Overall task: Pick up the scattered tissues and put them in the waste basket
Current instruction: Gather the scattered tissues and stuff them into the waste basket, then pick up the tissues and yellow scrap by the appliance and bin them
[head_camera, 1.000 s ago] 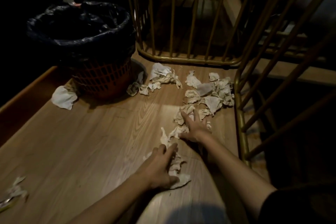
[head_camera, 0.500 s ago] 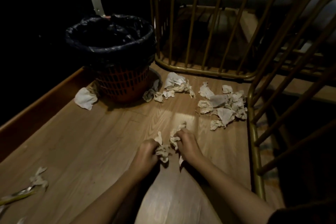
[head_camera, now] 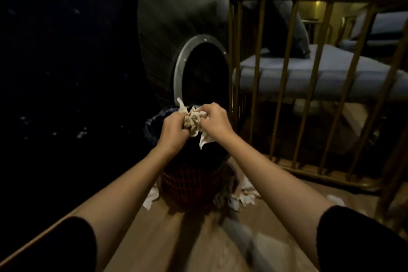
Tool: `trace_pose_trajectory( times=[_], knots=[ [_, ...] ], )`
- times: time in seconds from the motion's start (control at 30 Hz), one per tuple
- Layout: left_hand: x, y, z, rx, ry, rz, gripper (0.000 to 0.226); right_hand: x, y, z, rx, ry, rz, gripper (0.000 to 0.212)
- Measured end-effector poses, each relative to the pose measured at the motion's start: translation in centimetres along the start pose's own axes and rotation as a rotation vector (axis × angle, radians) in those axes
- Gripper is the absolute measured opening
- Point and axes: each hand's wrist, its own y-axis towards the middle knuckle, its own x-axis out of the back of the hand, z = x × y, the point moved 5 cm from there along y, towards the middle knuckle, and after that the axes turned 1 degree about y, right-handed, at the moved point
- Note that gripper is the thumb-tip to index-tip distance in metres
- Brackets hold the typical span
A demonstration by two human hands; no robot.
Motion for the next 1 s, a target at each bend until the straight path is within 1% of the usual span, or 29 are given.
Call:
trace_pose_trajectory(
  times=[0.07,0.1,0.13,0.17,0.23,0.27,0.33,0.4,0.47,0.5,0.57,0.63,0.7,0.73,0.8,0.83,0.87,0.9,0.93,1.0],
  knots=[
    [-0.8,1.4,2.0,0.072,0.103,0.187,0.035,-2.2,1.8,-0.6,-0.1,0.059,0.104,0.036],
    [-0.9,1.6,2.9,0.107,0.151,0.243,0.047,-3.2,2.3,-1.2,-0.16,0.106,0.15,0.042],
    [-0.7,1.4,3.7,0.144,0.17,0.246,0.054,-4.1,2.5,-1.8,-0.205,0.132,0.175,0.047],
    [-0.1,1.1,4.5,0.169,0.155,0.2,0.057,-4.9,2.7,-2.3,-0.236,0.131,0.177,0.049],
    [2.1,-0.5,6.1,0.145,0.11,0.011,0.057,-6.0,2.3,-2.7,-0.224,0.057,0.116,0.045],
    [3.3,-1.8,7.2,0.122,0.1,-0.059,0.055,-6.4,1.9,-2.3,-0.18,0.009,0.067,0.039],
    [5.3,-5.0,10.3,0.122,0.113,-0.1,0.051,-7.6,0.1,-0.2,-0.017,-0.046,-0.025,0.027],
    [7.0,-9.2,13.7,0.179,0.182,-0.074,0.048,-9.7,-2.6,2.9,0.191,-0.015,-0.077,0.021],
    [8.3,-14.4,17.6,0.288,0.259,-0.024,0.047,-13.1,-5.7,5.6,0.342,0.037,-0.045,0.018],
    [8.9,-17.5,19.8,0.371,0.287,0.008,0.047,-15.5,-7.3,6.5,0.378,0.058,0.012,0.017],
    [9.7,-23.7,23.9,0.545,0.329,0.073,0.05,-20.7,-10.6,7.0,0.375,0.086,0.183,0.016],
    [10.5,-29.8,26.8,0.716,0.381,0.162,0.053,-26.2,-14.4,6.3,0.31,0.08,0.405,0.02],
    [11.1,-35.2,28.5,0.845,0.43,0.264,0.057,-31.2,-19.0,5.0,0.235,0.052,0.66,0.027],
    [11.3,-37.5,29.4,0.893,0.44,0.315,0.062,-33.3,-21.7,4.7,0.221,0.041,0.797,0.031],
    [11.4,-41.7,30.9,0.988,0.434,0.41,0.077,-36.8,-26.7,4.5,0.277,-0.004,1.038,0.041],
    [11.4,-43.6,31.5,1.034,0.432,0.449,0.081,-38.1,-29.0,4.6,0.334,-0.046,1.117,0.046],
    [11.4,-45.1,32.0,1.066,0.426,0.468,0.08,-39.1,-30.9,4.7,0.394,-0.09,1.149,0.048],
    [11.4,-46.3,32.2,1.082,0.414,0.463,0.075,-39.7,-32.5,4.9,0.438,-0.103,1.138,0.044],
    [11.3,-46.9,32.0,1.074,0.399,0.434,0.068,-40.0,-33.7,5.1,0.464,-0.092,1.102,0.036],
    [11.4,-47.6,31.0,1.013,0.398,0.326,0.047,-40.1,-35.4,5.4,0.49,-0.019,1.016,0.019]
  ],
)
